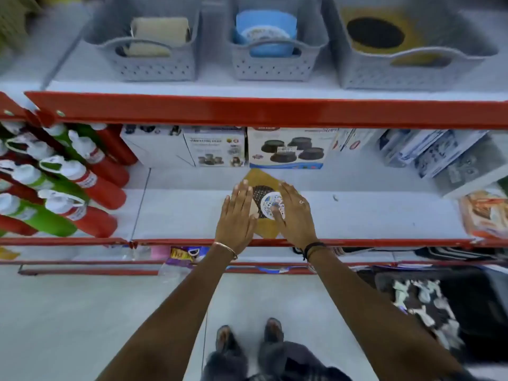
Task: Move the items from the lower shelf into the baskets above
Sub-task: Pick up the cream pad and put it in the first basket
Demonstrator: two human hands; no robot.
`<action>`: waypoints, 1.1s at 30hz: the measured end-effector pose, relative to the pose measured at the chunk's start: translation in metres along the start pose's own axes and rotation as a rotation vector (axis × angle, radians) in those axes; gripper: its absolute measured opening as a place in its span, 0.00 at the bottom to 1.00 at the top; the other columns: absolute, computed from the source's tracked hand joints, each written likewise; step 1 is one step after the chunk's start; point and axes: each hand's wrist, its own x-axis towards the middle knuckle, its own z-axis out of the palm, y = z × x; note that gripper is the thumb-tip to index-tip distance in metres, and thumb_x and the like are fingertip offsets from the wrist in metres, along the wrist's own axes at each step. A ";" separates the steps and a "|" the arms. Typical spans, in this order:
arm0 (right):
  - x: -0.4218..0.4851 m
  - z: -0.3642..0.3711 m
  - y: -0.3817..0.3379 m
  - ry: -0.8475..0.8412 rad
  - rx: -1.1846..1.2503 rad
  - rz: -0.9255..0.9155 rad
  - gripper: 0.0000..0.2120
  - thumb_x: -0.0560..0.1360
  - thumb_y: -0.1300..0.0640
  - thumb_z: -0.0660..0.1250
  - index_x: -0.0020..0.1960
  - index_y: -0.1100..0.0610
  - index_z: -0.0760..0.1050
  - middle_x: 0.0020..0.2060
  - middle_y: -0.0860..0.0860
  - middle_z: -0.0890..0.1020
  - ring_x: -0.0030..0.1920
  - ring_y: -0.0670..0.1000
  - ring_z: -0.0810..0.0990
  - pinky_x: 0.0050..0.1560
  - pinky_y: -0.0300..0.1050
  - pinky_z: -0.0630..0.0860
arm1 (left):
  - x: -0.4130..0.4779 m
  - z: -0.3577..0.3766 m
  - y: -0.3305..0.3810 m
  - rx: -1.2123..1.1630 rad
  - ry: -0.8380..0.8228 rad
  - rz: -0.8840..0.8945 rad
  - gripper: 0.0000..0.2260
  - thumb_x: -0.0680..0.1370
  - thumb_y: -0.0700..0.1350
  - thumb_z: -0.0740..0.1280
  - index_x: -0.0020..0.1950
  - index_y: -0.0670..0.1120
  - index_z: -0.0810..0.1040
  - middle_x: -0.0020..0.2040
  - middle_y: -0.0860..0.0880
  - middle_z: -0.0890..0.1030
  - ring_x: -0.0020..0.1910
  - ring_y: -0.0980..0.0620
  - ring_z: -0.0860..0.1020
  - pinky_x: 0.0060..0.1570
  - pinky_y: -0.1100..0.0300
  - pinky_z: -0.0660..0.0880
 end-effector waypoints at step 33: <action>0.038 0.007 -0.020 -0.125 -0.386 -0.242 0.37 0.61 0.33 0.59 0.58 0.59 0.77 0.58 0.57 0.81 0.56 0.62 0.78 0.62 0.58 0.68 | -0.010 0.007 -0.047 0.072 -0.144 -0.264 0.26 0.79 0.51 0.43 0.77 0.45 0.48 0.79 0.47 0.49 0.77 0.49 0.46 0.75 0.49 0.45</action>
